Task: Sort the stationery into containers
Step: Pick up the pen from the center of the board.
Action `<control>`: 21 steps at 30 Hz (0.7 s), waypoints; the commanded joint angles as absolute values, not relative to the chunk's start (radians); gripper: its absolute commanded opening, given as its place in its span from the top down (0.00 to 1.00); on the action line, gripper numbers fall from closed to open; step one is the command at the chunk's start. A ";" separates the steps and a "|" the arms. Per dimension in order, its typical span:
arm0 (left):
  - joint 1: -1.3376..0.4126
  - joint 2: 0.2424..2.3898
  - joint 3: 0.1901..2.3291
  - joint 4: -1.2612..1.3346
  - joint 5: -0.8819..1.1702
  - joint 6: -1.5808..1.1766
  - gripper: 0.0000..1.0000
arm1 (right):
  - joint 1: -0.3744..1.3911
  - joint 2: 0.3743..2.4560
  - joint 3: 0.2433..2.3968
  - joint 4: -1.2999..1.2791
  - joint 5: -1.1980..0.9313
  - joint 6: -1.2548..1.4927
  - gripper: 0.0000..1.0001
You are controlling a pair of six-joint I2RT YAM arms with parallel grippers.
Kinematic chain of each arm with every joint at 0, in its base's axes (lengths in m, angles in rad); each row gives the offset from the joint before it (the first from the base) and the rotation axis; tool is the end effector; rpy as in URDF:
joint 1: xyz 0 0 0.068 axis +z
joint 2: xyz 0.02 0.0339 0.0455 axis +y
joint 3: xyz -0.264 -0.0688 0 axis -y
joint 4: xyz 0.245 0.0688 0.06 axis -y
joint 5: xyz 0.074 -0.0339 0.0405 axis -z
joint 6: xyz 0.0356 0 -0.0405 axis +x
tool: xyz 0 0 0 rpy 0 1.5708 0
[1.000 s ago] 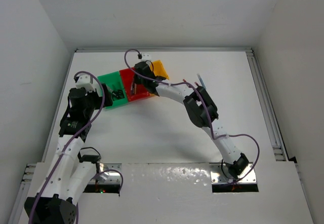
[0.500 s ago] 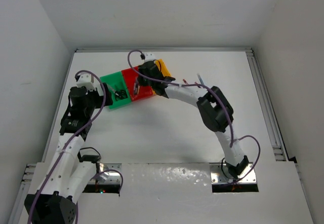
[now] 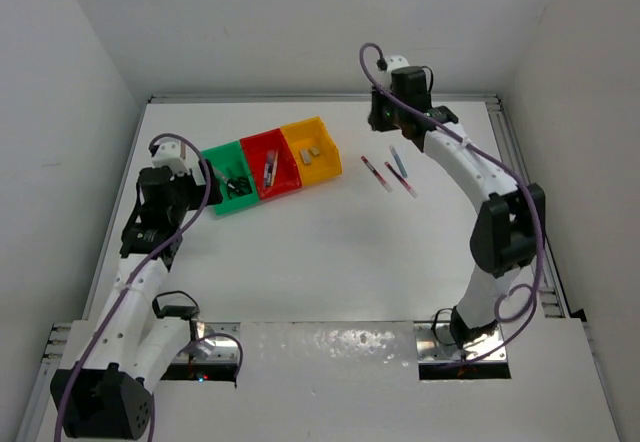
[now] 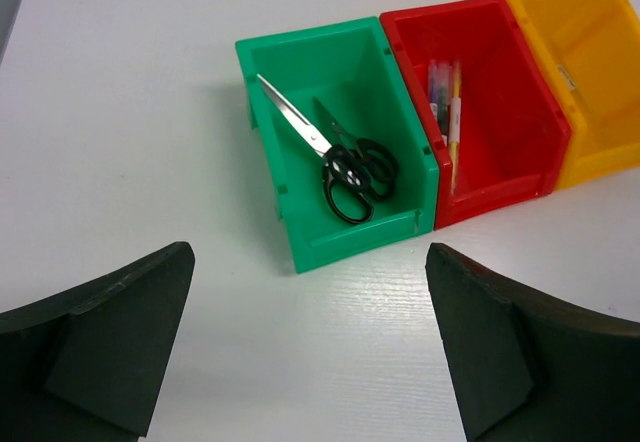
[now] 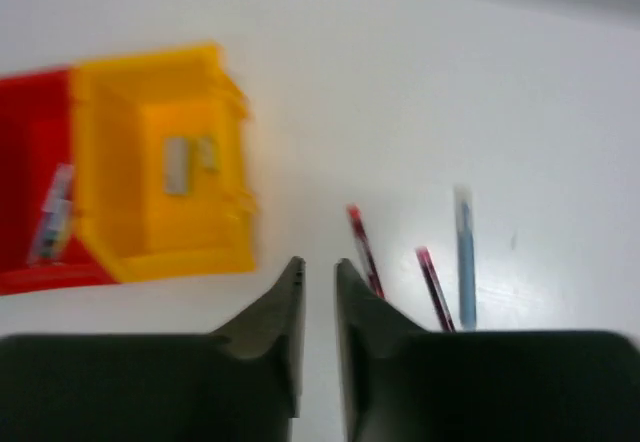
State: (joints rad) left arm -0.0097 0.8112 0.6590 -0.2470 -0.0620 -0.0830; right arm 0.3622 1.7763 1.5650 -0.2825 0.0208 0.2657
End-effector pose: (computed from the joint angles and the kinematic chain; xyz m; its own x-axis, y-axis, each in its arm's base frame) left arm 0.1904 0.0004 0.2845 -0.3834 -0.0790 -0.9202 -0.0795 0.9955 -0.0524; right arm 0.3954 0.1490 0.3273 -0.5162 0.0851 -0.8522 -0.2089 0.9525 0.2217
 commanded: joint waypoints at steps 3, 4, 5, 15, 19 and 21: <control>0.060 0.876 0.741 -0.175 -0.058 -0.094 0.01 | 0.296 2.000 1.594 -0.497 0.093 0.140 0.80; 0.084 0.883 0.745 -0.169 -0.048 -0.094 0.02 | 0.295 2.032 1.624 -0.523 0.106 0.111 0.76; 0.098 0.890 0.755 -0.163 -0.035 -0.094 0.02 | 0.295 2.058 1.640 -0.532 0.113 0.056 0.66; 0.232 0.930 0.795 -0.187 0.021 -0.126 0.05 | 0.295 2.209 1.631 -0.437 0.072 -0.046 0.55; 0.245 0.946 0.796 -0.181 0.031 -0.130 0.05 | 0.305 2.224 1.615 -0.466 0.057 -0.032 0.66; 0.245 0.950 0.795 -0.164 0.032 -0.114 0.05 | 0.317 2.218 1.602 -0.466 0.058 -0.037 0.66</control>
